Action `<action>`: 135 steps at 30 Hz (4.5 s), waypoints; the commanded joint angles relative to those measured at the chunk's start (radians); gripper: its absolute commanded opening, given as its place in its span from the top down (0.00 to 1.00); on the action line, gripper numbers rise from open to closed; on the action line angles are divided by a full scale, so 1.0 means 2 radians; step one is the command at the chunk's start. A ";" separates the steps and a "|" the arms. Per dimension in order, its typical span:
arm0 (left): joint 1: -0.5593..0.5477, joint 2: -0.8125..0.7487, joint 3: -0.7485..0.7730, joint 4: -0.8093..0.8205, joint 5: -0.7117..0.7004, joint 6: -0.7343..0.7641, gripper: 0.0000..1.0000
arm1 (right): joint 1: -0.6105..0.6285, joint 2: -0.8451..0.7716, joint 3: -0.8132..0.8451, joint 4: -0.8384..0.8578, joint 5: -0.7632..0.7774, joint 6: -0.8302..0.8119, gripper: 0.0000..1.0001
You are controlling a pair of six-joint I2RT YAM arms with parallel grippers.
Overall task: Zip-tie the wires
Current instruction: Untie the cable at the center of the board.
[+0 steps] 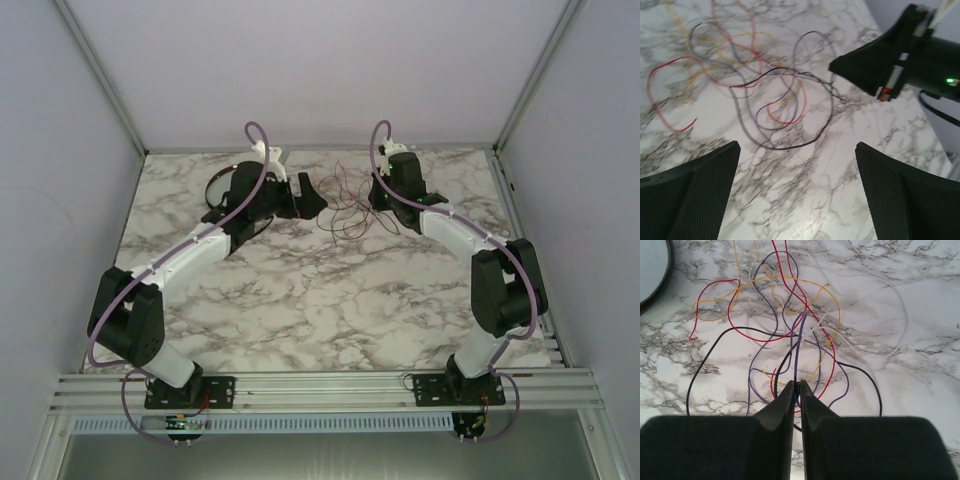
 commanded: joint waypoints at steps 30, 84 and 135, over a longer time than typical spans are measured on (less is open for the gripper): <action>-0.082 0.180 0.118 -0.030 0.087 0.124 0.57 | -0.004 -0.024 0.047 -0.061 -0.029 0.085 0.95; -0.022 0.160 0.459 -0.293 0.156 -0.024 1.00 | -0.063 0.044 0.024 0.083 -0.077 0.243 0.21; 0.053 -0.118 0.141 -0.144 -0.043 -0.087 1.00 | -0.025 -0.045 0.032 0.069 0.110 0.161 1.00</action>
